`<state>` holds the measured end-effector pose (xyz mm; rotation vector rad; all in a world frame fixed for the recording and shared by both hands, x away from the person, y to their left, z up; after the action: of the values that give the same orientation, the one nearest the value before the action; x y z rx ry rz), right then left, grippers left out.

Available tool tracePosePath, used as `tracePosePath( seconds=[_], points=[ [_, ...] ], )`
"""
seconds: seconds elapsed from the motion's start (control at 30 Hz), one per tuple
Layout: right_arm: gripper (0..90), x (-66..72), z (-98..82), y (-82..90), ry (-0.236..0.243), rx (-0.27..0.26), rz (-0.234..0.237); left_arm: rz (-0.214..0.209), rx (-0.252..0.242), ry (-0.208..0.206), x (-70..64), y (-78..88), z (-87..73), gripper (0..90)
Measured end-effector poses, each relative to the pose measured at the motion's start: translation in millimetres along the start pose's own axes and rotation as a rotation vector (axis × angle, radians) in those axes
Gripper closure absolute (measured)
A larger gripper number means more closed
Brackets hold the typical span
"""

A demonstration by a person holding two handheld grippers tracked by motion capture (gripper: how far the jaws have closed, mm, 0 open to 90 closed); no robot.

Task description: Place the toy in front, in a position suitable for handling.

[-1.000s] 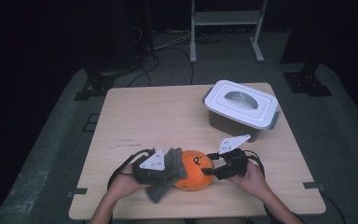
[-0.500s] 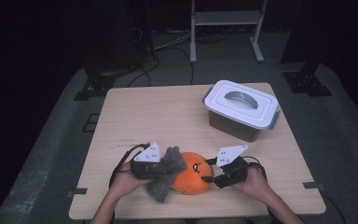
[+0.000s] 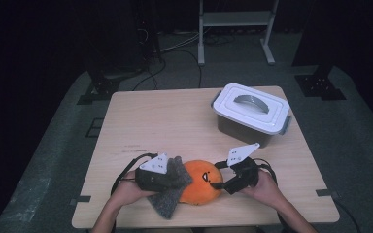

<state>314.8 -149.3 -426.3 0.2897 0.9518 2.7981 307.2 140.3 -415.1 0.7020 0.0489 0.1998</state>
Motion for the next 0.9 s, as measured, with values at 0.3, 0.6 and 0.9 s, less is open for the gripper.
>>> tracePosePath(
  seconds=[0.3, 0.6, 0.9],
  points=[
    [35.9, 18.7, 7.7, -8.5, 0.147, 0.004, -0.021, 0.041, -0.073, 0.042, 6.2, 6.8, 4.7, 72.6],
    [38.0, 19.8, -0.2, -2.2, 0.204, 0.035, -0.022, 0.09, -0.014, 0.098, 18.7, 10.0, -12.7, 75.6],
    [27.9, 22.2, 5.7, -6.5, 0.187, 0.025, -0.045, 0.088, -0.047, 0.071, 10.2, 7.2, 2.3, 76.0]
  ],
)
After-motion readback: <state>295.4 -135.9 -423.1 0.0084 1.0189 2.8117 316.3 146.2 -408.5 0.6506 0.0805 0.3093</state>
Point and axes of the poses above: each handheld gripper's, and its own axes: y roughly backward along the jaws, z roughly out of its top, x roughly to its left, the point moved 1 cm from there along -y, roughly forward along the jaws, and after that the axes turned 5 degrees about z, right-handed, at the moved point
